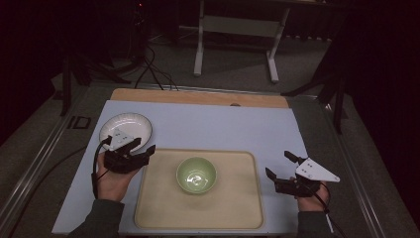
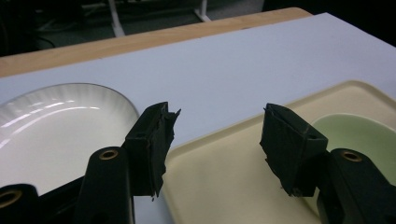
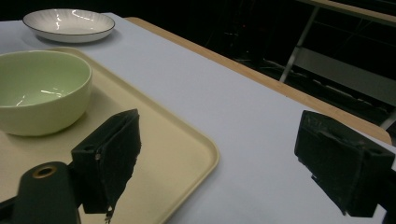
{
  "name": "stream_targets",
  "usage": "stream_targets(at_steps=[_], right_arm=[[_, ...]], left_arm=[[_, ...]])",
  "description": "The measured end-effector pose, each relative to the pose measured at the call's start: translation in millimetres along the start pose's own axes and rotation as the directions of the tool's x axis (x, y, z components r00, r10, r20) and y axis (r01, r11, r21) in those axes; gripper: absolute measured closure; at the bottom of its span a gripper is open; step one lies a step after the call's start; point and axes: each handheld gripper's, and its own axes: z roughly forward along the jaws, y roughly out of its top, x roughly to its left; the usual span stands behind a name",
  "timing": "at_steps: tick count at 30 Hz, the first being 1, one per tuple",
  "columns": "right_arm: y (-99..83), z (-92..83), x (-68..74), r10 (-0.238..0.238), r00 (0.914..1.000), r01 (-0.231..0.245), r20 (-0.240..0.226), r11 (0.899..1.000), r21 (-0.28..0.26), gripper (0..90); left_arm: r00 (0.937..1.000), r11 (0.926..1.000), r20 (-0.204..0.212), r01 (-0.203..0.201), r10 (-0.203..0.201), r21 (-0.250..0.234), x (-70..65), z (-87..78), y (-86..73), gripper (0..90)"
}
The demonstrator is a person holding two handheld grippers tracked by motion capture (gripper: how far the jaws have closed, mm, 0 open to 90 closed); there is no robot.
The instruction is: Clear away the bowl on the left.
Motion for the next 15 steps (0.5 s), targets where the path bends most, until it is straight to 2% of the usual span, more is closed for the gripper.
stream_targets(at_steps=[5, 10, 15], right_arm=[[-0.1, -0.6, -0.6, 0.003, 1.0000, -0.003, 0.002, 1.000, 0.000, 13.9], [-0.3, -0.9, -1.0, 0.006, 1.0000, -0.006, 0.003, 1.000, -0.002, 13.9], [-0.4, -1.3, -1.0, 0.010, 0.9999, -0.010, 0.005, 1.000, -0.002, 13.9]], left_arm=[[0.9993, 0.9996, -0.027, -0.027, 0.027, -0.008, 6.1, -6.6, -4.5, 40.8], [0.9986, 0.9992, -0.044, -0.029, 0.028, -0.026, 14.5, -13.1, -10.2, 39.3], [0.9956, 0.9989, -0.092, -0.022, 0.018, -0.041, 23.5, -19.8, -18.0, 38.0]])
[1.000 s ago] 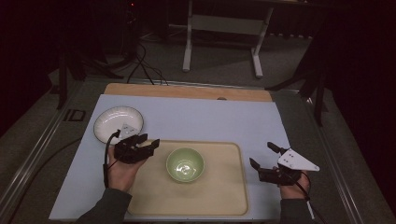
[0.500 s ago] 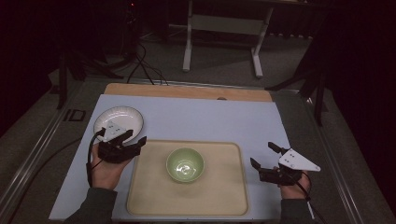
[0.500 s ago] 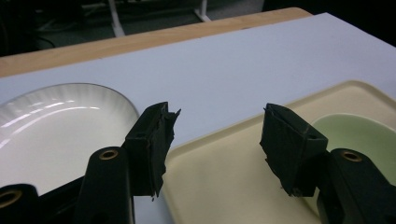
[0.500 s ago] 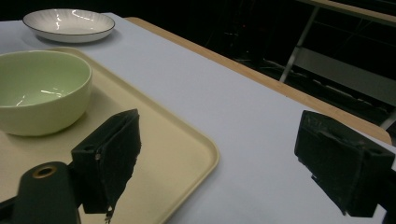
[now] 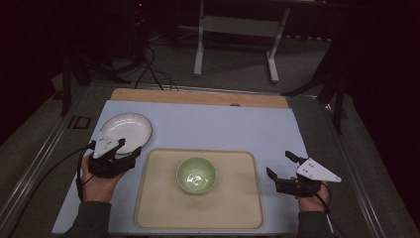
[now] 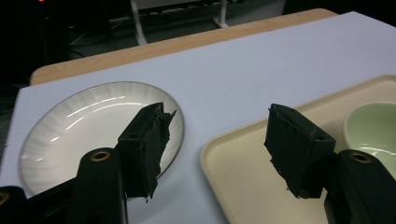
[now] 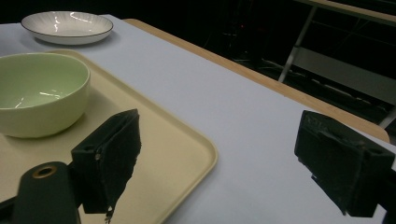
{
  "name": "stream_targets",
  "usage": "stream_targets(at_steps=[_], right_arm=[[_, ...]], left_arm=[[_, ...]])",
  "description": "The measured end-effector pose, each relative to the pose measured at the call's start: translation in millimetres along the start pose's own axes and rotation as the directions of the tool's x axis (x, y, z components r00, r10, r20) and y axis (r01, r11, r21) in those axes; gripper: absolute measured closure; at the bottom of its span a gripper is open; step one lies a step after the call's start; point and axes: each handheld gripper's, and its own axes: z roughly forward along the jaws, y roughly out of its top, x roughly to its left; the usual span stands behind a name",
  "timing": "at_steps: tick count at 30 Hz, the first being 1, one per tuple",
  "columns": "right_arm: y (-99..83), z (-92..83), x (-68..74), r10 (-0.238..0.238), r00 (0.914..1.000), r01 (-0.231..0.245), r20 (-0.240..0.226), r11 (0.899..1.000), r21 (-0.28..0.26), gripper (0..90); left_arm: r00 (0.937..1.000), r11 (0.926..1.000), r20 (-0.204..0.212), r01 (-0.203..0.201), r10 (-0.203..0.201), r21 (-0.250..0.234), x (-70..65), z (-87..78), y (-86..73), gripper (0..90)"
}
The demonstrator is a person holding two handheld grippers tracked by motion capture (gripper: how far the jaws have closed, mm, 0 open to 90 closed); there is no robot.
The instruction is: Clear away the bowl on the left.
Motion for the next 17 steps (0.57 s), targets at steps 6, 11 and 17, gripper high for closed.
stream_targets(at_steps=[6, 11, 17], right_arm=[[-0.1, -0.2, -0.3, 0.002, 1.0000, -0.002, 0.002, 1.000, 0.000, 13.9], [-0.9, -1.5, -1.2, 0.010, 0.9999, -0.010, 0.009, 1.000, 0.001, 13.8], [-1.6, -5.7, -3.4, 0.027, 0.9994, -0.027, 0.019, 1.000, -0.015, 13.9]], left_arm=[[0.9976, 0.9996, -0.069, 0.004, -0.006, -0.029, 8.5, -8.9, -10.3, 34.0], [0.9934, 0.9984, -0.114, 0.012, -0.019, -0.056, 14.9, -19.2, -16.9, 33.3], [0.9880, 0.9980, -0.151, 0.027, -0.035, -0.057, 22.2, -28.7, -26.9, 33.4]])
